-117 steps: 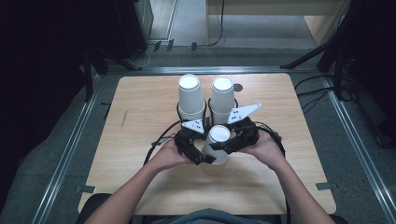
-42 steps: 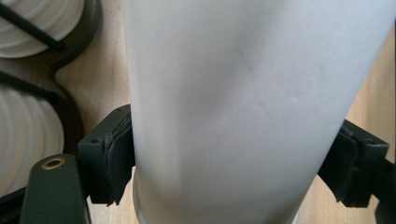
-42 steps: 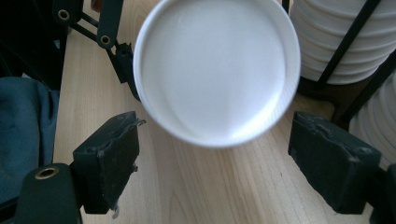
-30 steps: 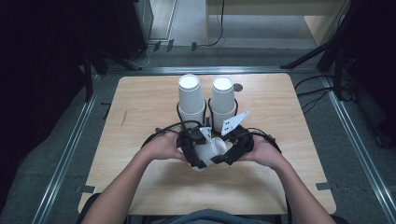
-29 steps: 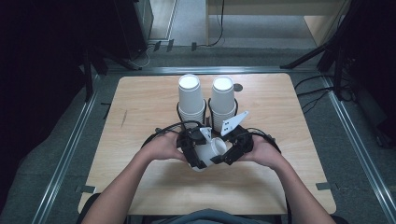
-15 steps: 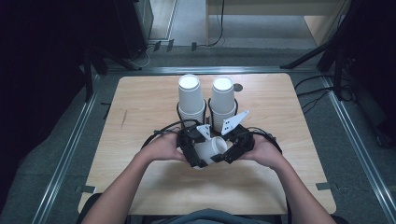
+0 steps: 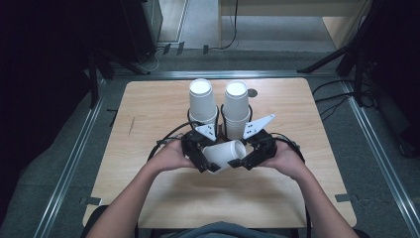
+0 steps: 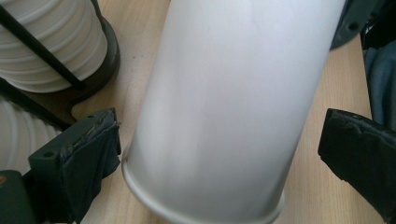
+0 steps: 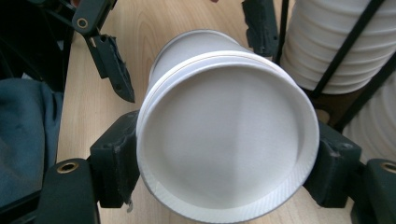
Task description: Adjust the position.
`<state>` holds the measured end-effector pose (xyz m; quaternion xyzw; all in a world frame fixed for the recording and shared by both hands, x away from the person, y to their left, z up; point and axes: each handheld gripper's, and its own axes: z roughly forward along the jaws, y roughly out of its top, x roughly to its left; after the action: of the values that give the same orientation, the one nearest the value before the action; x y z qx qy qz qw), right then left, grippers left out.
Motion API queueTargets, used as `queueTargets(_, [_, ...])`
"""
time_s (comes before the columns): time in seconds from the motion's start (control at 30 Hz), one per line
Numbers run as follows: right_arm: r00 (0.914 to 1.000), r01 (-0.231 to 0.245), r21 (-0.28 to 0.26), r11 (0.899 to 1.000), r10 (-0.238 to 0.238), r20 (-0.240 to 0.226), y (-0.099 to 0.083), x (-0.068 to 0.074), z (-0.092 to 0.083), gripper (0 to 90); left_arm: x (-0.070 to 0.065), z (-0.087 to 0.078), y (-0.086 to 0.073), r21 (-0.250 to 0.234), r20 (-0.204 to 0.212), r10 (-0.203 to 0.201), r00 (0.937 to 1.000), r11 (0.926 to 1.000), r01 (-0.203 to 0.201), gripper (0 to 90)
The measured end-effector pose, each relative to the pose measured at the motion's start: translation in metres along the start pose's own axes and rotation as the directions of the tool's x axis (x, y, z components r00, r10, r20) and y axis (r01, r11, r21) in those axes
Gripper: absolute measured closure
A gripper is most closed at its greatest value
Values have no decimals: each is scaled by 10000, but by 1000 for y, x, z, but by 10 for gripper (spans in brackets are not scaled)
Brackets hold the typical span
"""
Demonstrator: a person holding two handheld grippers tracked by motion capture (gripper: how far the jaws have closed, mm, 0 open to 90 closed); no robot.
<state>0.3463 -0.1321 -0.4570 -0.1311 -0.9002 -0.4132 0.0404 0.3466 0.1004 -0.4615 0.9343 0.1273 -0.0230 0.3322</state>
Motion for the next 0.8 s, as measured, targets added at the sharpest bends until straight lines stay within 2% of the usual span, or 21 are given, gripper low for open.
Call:
queueTargets(0.03, [10000,0,0,10000,0,0,0,0,0,243,0,-2,-1,-56,-55,-29,10000,10000,29,0])
queueTargets(0.07, [10000,-19,-126,9999,20,40,0,-1,-4,243,0,-5,-3,-412,7,-206,9998,9989,206,0])
queueTargets(0.1, [10000,-36,-202,9998,37,42,0,-1,-5,243,0,-5,-3,-412,7,-206,9998,9989,206,0])
queueTargets(0.2, [9999,-131,-400,9991,130,-11,0,-1,-10,243,1,-9,-6,-891,88,-401,9992,9952,407,0])
queueTargets(0.33, [9999,-154,-622,9979,154,2,0,0,-14,243,1,-9,-8,-1024,-6,-503,9987,9935,499,0])
queueTargets(0.5, [9999,-135,-768,9970,134,-20,1,1,-18,243,1,-3,-9,-1130,109,-542,9985,9921,551,0])
queueTargets(0.57, [9999,-151,-913,9957,144,-81,2,1,-19,243,0,-1,-10,-1385,221,-533,9983,9888,559,0])
queueTargets(0.8, [9997,-138,-1223,9924,113,-211,5,3,-23,244,1,3,-11,-1471,346,-627,9974,9868,671,0])
